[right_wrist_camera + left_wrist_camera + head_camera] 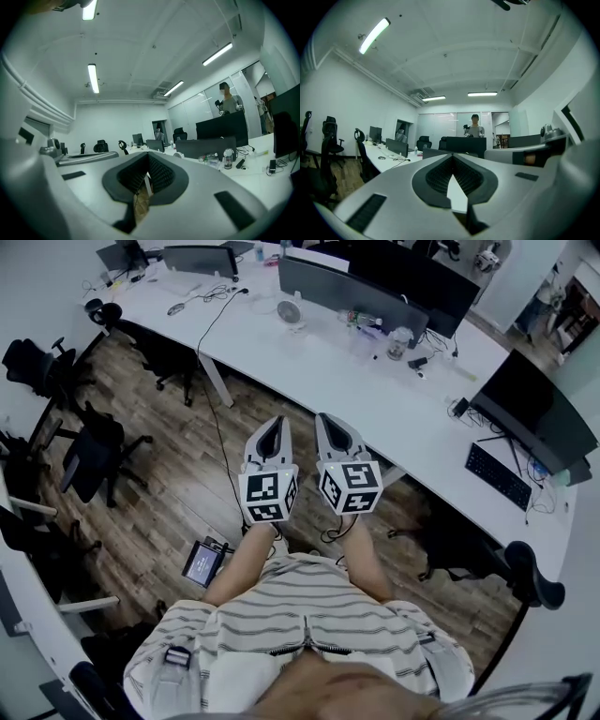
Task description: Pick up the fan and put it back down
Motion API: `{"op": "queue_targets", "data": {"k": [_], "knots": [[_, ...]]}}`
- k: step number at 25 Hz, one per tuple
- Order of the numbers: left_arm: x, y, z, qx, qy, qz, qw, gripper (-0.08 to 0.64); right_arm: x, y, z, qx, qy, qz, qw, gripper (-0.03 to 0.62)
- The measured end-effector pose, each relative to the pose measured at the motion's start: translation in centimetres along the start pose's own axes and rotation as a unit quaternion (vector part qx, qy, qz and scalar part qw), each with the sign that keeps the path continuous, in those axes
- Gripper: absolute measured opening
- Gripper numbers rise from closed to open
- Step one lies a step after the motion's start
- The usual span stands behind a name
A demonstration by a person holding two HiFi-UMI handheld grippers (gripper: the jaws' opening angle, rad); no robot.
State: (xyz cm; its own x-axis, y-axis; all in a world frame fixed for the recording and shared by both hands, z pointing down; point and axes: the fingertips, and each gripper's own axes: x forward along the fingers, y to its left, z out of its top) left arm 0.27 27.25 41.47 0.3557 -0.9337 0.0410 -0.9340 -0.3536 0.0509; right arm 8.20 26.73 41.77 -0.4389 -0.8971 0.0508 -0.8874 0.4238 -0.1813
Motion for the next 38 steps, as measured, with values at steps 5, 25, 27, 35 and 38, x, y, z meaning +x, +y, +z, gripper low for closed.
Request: {"op": "queue_targets", "data": {"k": [5,25,27,35,38], "knots": [[2.2,1.9,-0.9,-0.005,0.004,0.01,0.9999,0.008,2.7,-1.4,-1.4,0.004,0.012,-0.004,1.0,0.011],[27.0,15.4,2.9,-0.008,-0.004,-0.04,0.9992,0.008,28.4,-8.2,3.4,-0.006,0.005,-0.041,0.999,0.011],[29.1,16.8,3.2,-0.006,-0.002,-0.046,0.9989,0.008,30.9,-8.7,3.8,-0.002,0.006,-0.047,0.999,0.011],[35.2,22.1,4.2,-0.007,0.0,-0.071,0.9974,0.008,38.9,-9.4,4.7,0.005,0.005,-0.065,0.998,0.011],[36.9,23.2,4.5,-0.006,0.004,-0.082,0.9966,0.008,41.0,-9.6,4.9,0.009,0.006,-0.072,0.997,0.011]]}}
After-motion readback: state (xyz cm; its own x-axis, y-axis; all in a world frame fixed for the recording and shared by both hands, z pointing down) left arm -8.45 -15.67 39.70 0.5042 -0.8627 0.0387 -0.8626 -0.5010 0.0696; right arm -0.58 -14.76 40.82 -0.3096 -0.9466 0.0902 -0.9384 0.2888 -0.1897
